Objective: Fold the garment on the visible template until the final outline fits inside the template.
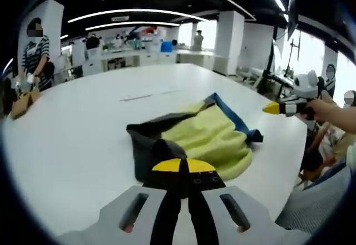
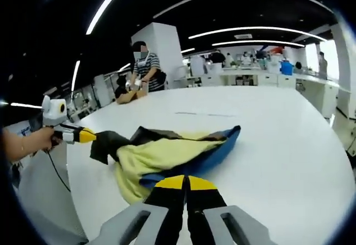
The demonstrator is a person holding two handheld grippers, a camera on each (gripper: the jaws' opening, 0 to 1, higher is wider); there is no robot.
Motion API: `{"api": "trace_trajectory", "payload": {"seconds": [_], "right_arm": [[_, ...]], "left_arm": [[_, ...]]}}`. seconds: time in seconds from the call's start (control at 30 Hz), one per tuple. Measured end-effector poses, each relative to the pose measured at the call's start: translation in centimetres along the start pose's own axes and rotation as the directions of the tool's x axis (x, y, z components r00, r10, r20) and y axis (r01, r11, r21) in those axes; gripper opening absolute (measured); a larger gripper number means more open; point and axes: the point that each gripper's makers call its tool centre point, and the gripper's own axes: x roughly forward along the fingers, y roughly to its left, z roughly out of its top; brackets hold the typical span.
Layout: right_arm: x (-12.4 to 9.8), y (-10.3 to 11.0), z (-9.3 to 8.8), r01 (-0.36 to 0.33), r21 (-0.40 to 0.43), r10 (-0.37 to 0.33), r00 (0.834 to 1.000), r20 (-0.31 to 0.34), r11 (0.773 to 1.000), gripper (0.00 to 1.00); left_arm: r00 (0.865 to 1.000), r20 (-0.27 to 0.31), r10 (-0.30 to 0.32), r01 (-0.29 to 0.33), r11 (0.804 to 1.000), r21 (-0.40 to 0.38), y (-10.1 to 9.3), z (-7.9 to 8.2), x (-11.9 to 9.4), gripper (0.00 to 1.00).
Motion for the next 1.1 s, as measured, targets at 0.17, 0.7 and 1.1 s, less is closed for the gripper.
{"api": "trace_trajectory", "payload": {"seconds": [0.17,0.7,1.1], "right_arm": [[0.4,1.4,-1.2,-0.039,-0.016,0.038,0.998,-0.041,0.999,0.0],[2.9,3.7,-4.6,-0.097,-0.039,0.09,0.985,-0.145,0.995,0.11],[2.6,1.5,-3.1,-0.056,-0.049,0.051,0.993,-0.107,0.997,0.0]], "left_arm": [[1.0,-0.018,0.012,-0.012,1.0,-0.006,0.3,-0.7,-0.2,0.0],[1.0,-0.028,0.011,-0.011,1.0,-0.005,0.1,-1.0,-0.1,0.0],[0.998,-0.007,0.065,-0.066,0.997,-0.035,2.1,-0.3,-1.4,0.0]]}}
